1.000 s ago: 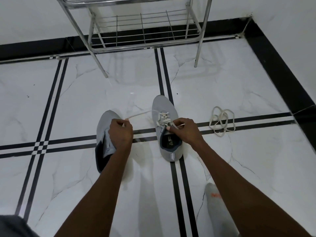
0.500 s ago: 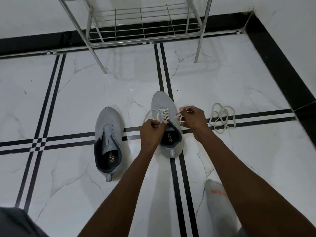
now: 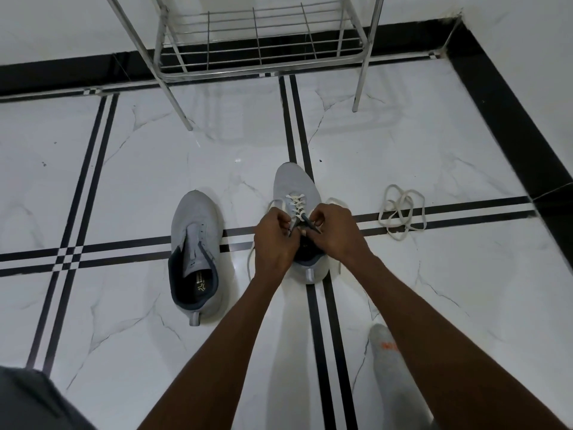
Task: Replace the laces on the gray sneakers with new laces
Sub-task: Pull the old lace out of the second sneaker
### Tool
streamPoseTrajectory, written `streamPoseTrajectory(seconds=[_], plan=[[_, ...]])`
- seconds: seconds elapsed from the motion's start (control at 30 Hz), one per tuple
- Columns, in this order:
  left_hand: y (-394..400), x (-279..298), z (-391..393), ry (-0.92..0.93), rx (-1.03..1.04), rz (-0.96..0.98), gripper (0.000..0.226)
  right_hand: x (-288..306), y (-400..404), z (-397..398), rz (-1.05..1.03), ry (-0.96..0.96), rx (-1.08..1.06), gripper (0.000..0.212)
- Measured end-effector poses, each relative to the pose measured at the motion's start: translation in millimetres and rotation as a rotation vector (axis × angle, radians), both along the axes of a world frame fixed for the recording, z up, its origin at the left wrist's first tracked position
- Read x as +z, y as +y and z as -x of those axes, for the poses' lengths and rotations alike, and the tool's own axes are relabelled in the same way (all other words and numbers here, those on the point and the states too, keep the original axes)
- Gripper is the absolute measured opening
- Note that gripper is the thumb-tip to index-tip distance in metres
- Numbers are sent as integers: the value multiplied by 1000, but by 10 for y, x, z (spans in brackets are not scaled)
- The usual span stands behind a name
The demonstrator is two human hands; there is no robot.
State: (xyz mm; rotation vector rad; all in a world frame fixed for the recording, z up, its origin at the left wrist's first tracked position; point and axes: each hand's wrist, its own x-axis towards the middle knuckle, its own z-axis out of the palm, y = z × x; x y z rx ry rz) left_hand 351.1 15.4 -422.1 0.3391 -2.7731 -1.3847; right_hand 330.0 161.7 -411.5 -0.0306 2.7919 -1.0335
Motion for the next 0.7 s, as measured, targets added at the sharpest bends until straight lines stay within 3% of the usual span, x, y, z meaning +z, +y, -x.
streamPoseTrajectory(seconds=[0.1,0.2,0.4,0.47,0.57,0.7], plan=[[24,3,43,46,-4,81,19,-90,-64,-5,-65,83,-20,20],[-52,26,51,97,-5,78,7,-72,-26,25,-1,139,-102,13],[-283,-56,34,-5,290,-152,8,-119,89,60,318,-135,-382,12],[-266,-61,-9,-25,316,-157,9,-125,40,27,342,-130,-395,12],[-253,-6,-59,56,146,-84,15,-67,3,-10,217,-25,-259,13],[-201,66,67,214,-195,263,28,-48,11,14,125,32,-119,20]])
